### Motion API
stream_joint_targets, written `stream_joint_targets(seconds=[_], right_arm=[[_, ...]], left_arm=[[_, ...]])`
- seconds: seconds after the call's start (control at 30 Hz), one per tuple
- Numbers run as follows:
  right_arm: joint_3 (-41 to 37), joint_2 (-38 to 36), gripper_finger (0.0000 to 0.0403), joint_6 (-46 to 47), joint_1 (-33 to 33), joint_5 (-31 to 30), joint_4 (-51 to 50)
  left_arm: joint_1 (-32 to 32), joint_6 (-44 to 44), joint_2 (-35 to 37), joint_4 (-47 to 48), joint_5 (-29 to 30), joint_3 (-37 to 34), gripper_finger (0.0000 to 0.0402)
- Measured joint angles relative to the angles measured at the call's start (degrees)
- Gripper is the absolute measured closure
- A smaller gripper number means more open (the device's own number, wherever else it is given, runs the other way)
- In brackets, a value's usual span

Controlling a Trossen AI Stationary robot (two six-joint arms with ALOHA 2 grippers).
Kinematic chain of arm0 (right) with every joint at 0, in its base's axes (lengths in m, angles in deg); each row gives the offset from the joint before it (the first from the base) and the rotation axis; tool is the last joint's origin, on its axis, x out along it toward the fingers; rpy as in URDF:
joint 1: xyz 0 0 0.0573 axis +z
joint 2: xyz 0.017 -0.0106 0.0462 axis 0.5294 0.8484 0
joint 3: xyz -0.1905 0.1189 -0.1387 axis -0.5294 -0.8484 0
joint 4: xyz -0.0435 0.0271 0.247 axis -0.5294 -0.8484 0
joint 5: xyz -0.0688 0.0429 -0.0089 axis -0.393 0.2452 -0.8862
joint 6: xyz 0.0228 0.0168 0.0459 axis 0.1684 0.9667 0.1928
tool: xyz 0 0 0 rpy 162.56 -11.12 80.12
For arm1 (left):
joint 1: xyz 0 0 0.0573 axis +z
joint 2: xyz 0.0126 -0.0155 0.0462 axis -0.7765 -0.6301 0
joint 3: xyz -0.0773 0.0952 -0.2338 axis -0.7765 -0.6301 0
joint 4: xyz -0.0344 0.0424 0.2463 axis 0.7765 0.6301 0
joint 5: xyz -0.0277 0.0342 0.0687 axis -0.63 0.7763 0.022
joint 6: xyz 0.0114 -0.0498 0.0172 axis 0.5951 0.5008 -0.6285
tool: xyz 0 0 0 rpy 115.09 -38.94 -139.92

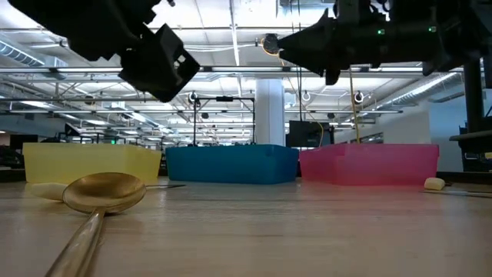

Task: Pick & Place Kitchen Items
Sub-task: Put the golden spoon into the pink bin

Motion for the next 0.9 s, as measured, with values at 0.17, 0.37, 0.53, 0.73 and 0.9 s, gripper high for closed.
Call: stream_joint_targets(seconds=[0.17,0.37,0.53,0.73,0.9], right_arm=[[3.00,5.69,0.0261,0.39,0.52,-0.04,-0.01],[6.44,11.70,0.0261,8.52,1.83,1.05,0.29],[8.46,16.71,0.0261,9.13,5.33,1.54,0.61],[9.49,18.80,0.0261,9.15,9.91,1.33,3.72],[9.51,18.80,0.0261,9.15,14.04,1.29,3.15]], left_arm=[[0.92,-2.72,-0.54,1.30,-0.37,0.00,0.0215],[2.59,-7.37,-0.57,1.47,-0.24,0.00,0.0215],[3.16,-8.64,-0.55,0.07,5.89,0.00,0.0215],[3.65,-7.70,-0.55,-0.12,7.09,0.00,0.0215],[3.67,-5.29,-0.13,-3.99,7.37,0.00,0.0215]])
